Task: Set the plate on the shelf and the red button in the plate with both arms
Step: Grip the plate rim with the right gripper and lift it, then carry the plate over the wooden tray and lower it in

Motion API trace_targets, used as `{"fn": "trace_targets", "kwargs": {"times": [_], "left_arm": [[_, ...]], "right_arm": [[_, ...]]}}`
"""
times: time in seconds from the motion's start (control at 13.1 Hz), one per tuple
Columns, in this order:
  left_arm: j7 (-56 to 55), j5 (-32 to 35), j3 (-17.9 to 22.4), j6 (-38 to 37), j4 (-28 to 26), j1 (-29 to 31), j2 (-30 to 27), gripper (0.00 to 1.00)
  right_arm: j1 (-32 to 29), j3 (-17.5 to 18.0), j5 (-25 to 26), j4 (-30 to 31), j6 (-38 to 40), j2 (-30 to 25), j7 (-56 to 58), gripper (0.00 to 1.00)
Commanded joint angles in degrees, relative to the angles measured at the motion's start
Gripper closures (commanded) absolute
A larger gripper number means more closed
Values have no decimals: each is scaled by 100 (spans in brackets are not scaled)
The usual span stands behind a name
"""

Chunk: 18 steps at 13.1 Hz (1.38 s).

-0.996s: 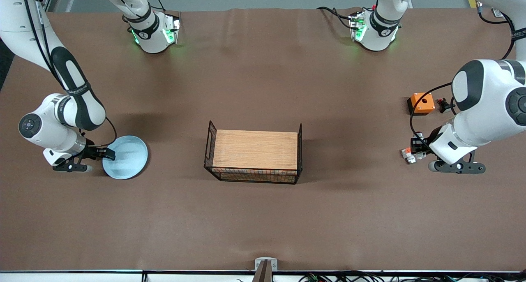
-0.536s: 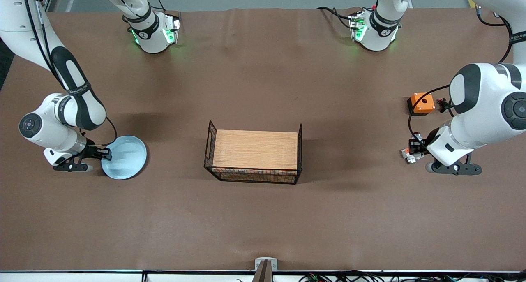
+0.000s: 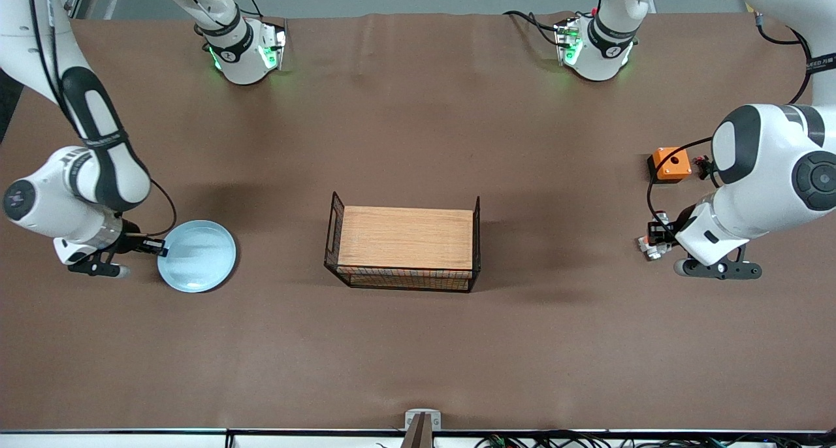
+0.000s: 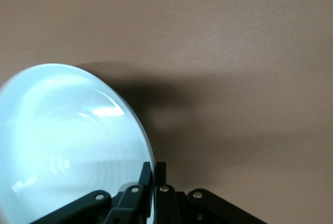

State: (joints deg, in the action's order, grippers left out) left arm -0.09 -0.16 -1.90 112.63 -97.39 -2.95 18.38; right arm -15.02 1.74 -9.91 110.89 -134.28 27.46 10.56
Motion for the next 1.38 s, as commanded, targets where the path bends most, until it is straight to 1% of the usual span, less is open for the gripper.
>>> {"fn": "trace_targets", "kwargs": {"times": [0.0, 0.15, 0.31, 0.38, 0.46, 0.54, 0.61, 0.77, 0.92, 1.15, 1.3], "left_arm": [[-88, 16, -4, -118, 124, -12, 34, 84], [-88, 16, -4, -118, 124, -12, 34, 84], [-88, 16, -4, -118, 124, -12, 34, 84], [-88, 16, -4, -118, 124, -12, 34, 84], [-88, 16, -4, -118, 124, -21, 34, 84], [-88, 16, -4, -118, 124, -21, 34, 84], [-88, 16, -4, -118, 124, -21, 34, 84], [-96, 16, -4, -118, 124, -21, 34, 84], [-96, 16, -4, -118, 124, -21, 34, 84], [-96, 16, -4, -118, 124, -21, 34, 84], [-96, 16, -4, -118, 124, -21, 34, 84]], "right_arm": [[-80, 37, -581, -724, 1794, -477, -289, 100], [-80, 37, -600, -998, 2693, -898, -982, 100], [-45, 63, -635, -1008, 3265, -1486, -1729, 100], [-27, 55, -905, -991, 3581, -1759, -2072, 100], [-36, 37, -1299, -973, 3863, -2014, -2432, 100], [-27, 37, -1425, -964, 4049, -2269, -2949, 100], [-1, 63, -1435, -964, 4216, -2524, -3476, 100], [314, 63, -1443, -842, 4261, -3025, -4495, 100], [832, 63, -1443, -824, 4192, -3290, -5787, 100], [1737, 72, -1400, -824, 3797, -3475, -7554, 100], [2439, 81, -1251, -806, 3315, -3484, -8784, 100]]}}
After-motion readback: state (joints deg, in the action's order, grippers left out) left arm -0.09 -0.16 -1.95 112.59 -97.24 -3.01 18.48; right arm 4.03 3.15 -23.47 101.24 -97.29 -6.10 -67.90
